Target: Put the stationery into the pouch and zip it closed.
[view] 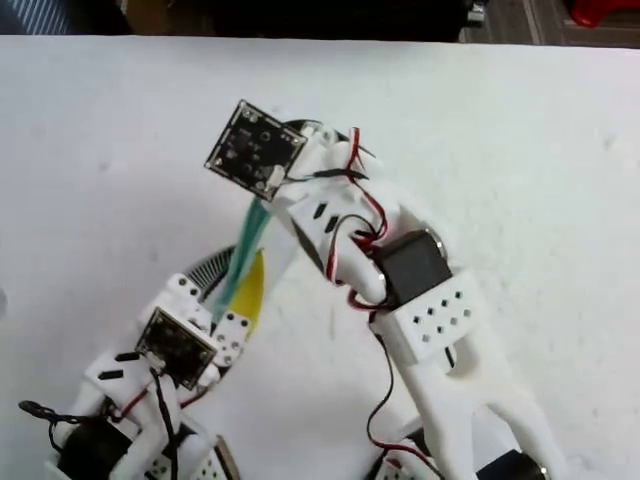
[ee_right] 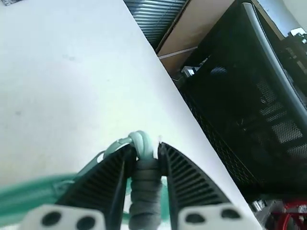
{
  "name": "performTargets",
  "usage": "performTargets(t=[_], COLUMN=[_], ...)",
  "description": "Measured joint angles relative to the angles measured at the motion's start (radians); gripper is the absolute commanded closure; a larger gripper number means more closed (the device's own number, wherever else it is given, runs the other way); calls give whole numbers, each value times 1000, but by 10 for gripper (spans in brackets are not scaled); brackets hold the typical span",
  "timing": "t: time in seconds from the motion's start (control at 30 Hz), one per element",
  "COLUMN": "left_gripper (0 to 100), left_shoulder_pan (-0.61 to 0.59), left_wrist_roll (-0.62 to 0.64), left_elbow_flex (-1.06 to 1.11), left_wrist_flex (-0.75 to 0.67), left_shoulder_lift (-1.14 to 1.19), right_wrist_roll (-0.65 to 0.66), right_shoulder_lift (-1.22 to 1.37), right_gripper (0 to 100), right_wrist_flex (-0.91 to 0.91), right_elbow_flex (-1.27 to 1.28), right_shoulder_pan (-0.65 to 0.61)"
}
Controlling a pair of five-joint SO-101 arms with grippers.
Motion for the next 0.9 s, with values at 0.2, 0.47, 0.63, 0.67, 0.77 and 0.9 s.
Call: performTargets(t=[0.2, 0.47, 0.63, 0.67, 0.77, 0.9], left_gripper=[980, 980, 980, 980, 980, 980], left_shoulder_pan=[0, 2, 2, 2, 2, 2], left_wrist_roll=[-3, -5, -5, -5, -5, -5], left_elbow_flex=[2, 5, 5, 5, 5, 5], left_wrist_flex=[0, 0, -2, -2, -2, -2], left_shoulder_lift=[0, 0, 2, 2, 2, 3], right_wrist_roll=[-3, -2, 0, 0, 0, 0], right_shoulder_lift=[21, 158, 255, 269, 304, 328], right_gripper=[981, 981, 981, 981, 981, 981], right_wrist_flex=[-29, -95, -18, 5, 25, 25], right_elbow_flex=[0, -74, -210, -236, -292, -313], right_shoulder_pan=[100, 184, 190, 190, 190, 190])
